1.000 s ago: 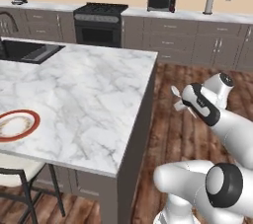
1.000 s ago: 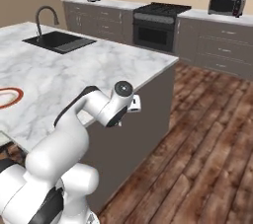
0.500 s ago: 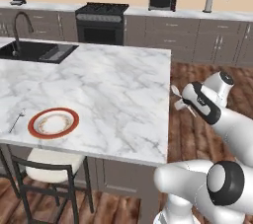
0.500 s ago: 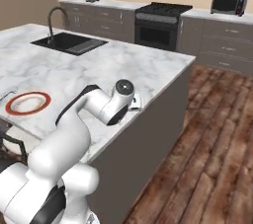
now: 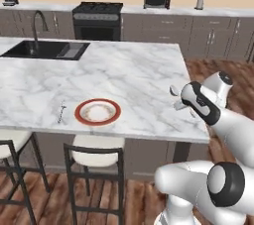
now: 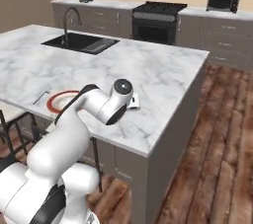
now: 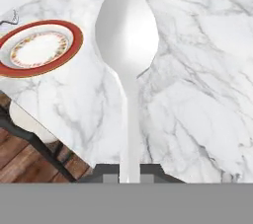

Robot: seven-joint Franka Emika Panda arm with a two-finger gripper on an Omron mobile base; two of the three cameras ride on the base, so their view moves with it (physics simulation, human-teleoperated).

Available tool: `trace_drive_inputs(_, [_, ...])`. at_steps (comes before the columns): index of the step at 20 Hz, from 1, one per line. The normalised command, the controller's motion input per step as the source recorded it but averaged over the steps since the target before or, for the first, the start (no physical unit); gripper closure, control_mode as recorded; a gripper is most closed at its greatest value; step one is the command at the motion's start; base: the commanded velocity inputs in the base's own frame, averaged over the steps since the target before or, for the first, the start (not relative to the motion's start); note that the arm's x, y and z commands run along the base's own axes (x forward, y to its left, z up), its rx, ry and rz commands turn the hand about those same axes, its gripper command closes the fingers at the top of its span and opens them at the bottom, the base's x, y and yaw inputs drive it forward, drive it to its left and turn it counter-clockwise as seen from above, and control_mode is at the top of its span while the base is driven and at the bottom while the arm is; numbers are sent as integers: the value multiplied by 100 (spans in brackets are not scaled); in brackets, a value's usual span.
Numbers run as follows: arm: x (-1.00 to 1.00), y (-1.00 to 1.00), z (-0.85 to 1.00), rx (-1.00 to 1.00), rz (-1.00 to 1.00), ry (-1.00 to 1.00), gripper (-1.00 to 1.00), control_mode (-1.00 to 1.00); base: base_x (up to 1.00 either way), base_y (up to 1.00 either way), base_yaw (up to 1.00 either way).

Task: Take the fork and place it on the left side of the plate. Then take the spoon and place it on the right side of the plate. Make sure they're directly next to the plate.

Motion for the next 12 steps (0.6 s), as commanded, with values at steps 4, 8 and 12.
trace_drive_inputs(4, [0, 0, 0, 0, 0, 0, 100, 100, -3, 97, -37])
trace_drive_inputs(8, [0, 0, 0, 0, 0, 0, 100, 100, 16, 85, -42])
trace_drive_inputs(12, [0, 0, 0, 0, 0, 0, 100, 100, 30, 52, -35])
